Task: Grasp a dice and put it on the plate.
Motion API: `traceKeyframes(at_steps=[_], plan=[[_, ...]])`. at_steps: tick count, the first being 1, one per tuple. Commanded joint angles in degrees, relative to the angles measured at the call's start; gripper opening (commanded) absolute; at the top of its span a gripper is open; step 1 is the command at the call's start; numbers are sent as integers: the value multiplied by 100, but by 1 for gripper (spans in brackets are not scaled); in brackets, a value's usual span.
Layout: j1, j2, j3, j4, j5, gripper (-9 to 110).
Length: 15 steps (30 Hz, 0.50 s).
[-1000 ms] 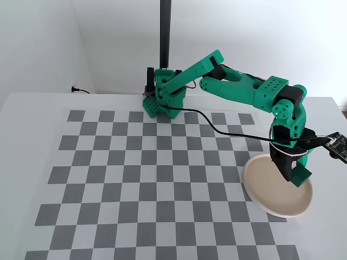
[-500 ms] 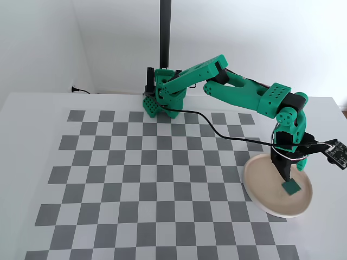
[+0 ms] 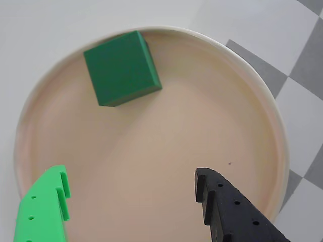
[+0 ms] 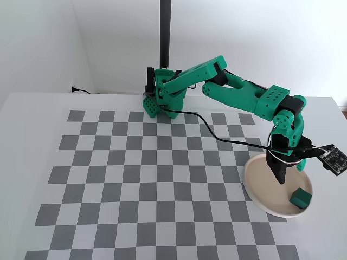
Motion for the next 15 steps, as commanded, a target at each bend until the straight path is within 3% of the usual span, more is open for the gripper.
traceKeyframes(at_steps=[1,8,15], plan=[[97,1143,-580,229,79,22],[316,1854,-580,703,176,20],[483,2558,-571,1318,202,5]])
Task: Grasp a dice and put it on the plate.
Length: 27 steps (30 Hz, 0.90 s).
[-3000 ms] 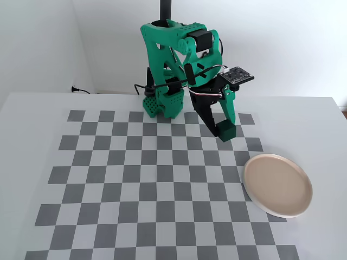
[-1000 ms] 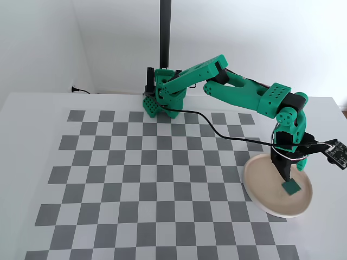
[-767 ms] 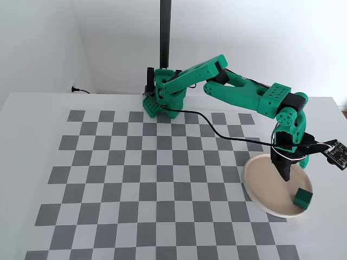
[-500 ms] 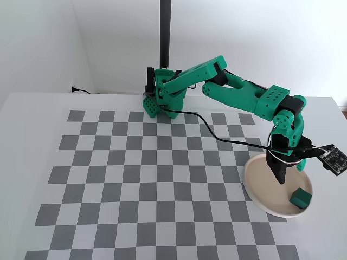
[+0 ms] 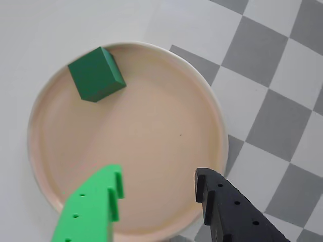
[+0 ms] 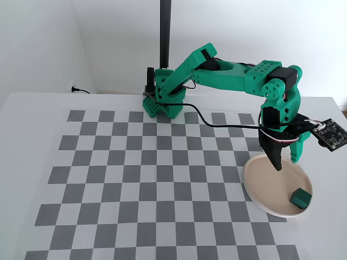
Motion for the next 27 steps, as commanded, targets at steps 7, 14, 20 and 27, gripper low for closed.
traceKeyframes(at_steps=[7,14,20,27], plan=[[62,1731,-563,923,0,-2],[149,2320,-554,1397,105,-4],[308,2769,-475,1644,334,-4],[501,3797,501,1626,466,-4]])
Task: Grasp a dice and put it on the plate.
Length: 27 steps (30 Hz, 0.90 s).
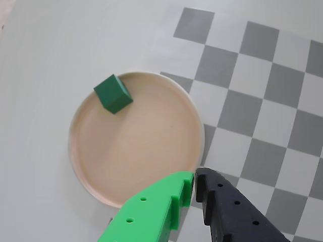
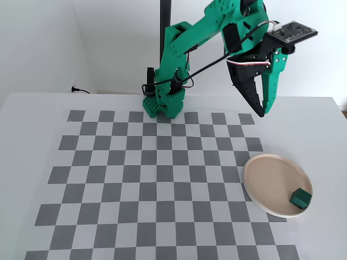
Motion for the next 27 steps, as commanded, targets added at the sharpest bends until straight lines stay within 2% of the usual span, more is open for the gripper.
traceKeyframes(at_steps=[1,9,16,27], plan=[[79,984,308,237,79,-4],[378,2364,1758,-26,483,-4],[1090,4148,4219,-1266,1028,-4],[1907,5713,6592,-2312,2259,-4]])
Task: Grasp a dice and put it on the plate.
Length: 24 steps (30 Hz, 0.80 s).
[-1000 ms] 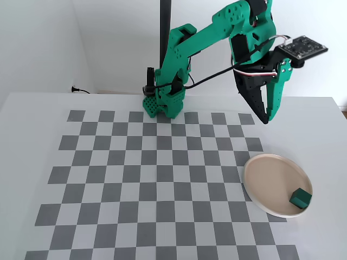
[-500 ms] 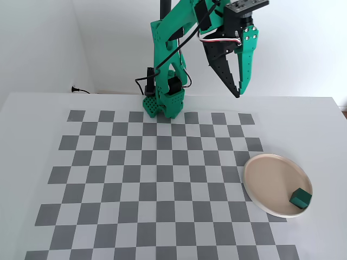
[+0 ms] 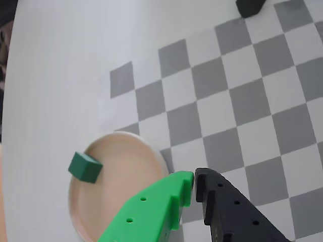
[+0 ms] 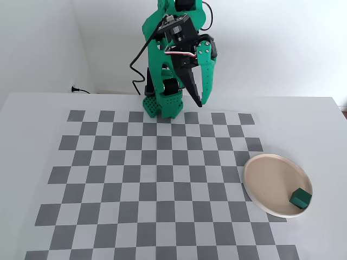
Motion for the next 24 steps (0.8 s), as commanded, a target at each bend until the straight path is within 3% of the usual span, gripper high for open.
traceKeyframes(at_steps=[1,11,24], plan=[[220,598,633,-422,431,-4],[694,1740,2584,-1063,1327,-4],[914,2136,3885,-1450,2584,-4]])
